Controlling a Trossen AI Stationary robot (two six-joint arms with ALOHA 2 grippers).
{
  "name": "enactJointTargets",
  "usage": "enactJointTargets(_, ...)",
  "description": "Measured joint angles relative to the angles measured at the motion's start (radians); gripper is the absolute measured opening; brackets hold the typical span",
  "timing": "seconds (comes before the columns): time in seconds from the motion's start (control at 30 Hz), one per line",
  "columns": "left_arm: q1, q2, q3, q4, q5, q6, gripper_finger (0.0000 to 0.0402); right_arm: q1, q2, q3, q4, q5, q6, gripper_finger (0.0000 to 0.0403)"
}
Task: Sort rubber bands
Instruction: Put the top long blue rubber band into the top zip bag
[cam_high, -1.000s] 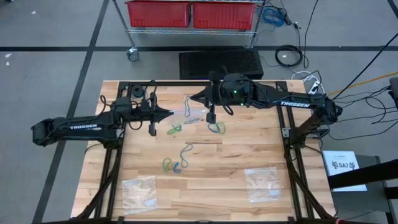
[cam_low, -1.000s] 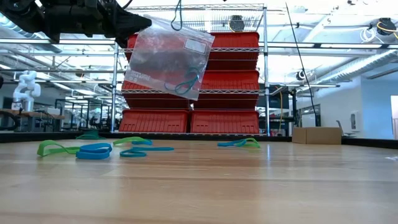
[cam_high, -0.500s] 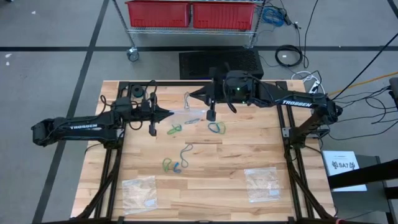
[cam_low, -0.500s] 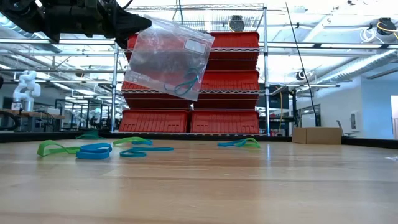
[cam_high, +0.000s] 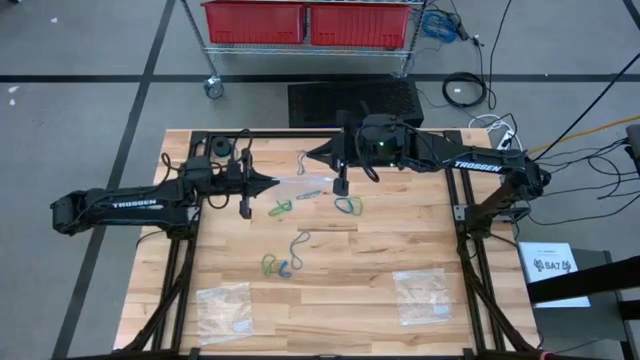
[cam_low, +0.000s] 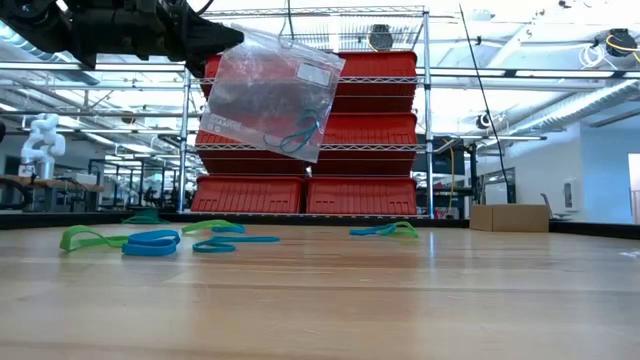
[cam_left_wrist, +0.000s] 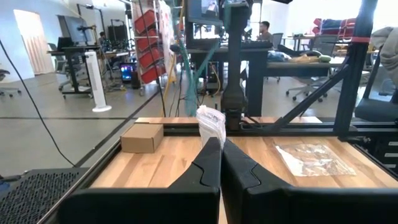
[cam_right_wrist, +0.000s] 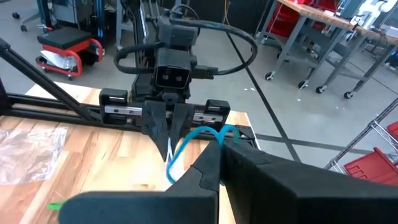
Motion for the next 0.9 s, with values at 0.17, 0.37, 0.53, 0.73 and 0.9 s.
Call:
enactJointTargets(0.17, 0.0, 0.0, 0.0, 0.0, 0.0, 0.0, 0.0, 0.001, 0.0, 0.0, -0.003, 0.0, 0.0, 0.0)
enactJointTargets(0.37, 0.0, 0.0, 0.0, 0.0, 0.0, 0.0, 0.0, 0.002, 0.0, 0.0, 0.005, 0.0, 0.0, 0.0)
enactJointTargets(0.53, 0.0, 0.0, 0.0, 0.0, 0.0, 0.0, 0.0, 0.002, 0.0, 0.0, 0.005, 0.0, 0.0, 0.0)
enactJointTargets(0.73, 0.0, 0.0, 0.0, -0.001, 0.0, 0.0, 0.0, 0.002, 0.0, 0.0, 0.006, 0.0, 0.0, 0.0)
enactJointTargets(0.9, 0.0, 0.0, 0.0, -0.004, 0.0, 0.0, 0.0, 0.01, 0.0, 0.0, 0.015, 0.0, -0.004, 0.0)
